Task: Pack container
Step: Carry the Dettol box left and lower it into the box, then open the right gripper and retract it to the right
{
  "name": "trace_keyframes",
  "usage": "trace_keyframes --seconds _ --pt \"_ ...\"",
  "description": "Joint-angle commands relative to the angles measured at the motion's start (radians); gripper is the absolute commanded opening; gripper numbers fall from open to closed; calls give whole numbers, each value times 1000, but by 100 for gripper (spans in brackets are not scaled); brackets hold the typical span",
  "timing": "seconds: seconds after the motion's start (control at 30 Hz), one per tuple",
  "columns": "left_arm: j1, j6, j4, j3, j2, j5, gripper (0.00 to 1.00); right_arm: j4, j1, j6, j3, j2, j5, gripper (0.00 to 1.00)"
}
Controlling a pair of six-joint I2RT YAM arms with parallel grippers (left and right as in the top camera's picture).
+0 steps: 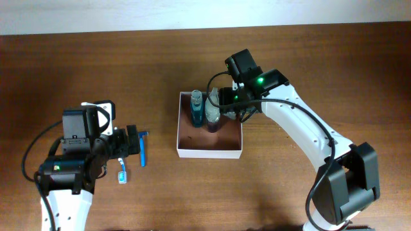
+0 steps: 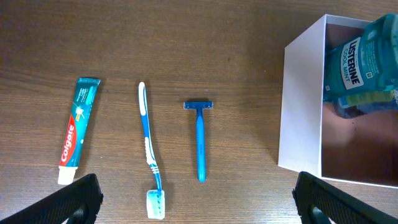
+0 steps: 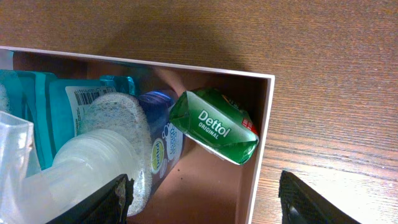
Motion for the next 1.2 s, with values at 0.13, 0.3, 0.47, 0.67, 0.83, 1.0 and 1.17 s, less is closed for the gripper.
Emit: trace_keyframes --seconds 0.13,0.3,0.47,0.67,0.83,1.0,1.17 --pt "-4 19 -1 19 1 -11 99 -97 -91 7 101 -119 144 71" --pt "-4 20 -1 19 1 -11 99 -178 -251 29 135 -238 240 86" --pt "-4 19 1 19 1 -11 99 -338 -458 21 134 -288 193 99" --pt "-4 19 2 19 1 -6 99 -479 -495 -61 105 -428 167 99" --pt "-9 19 -28 58 4 -8 99 -516 -496 -94 -53 -619 166 99" --pt "-96 8 -113 200 112 -70 99 -533 -497 -100 -261 -796 175 98" --pt "-116 -63 -113 211 309 -38 99 -575 -497 -126 -309 -828 212 99"
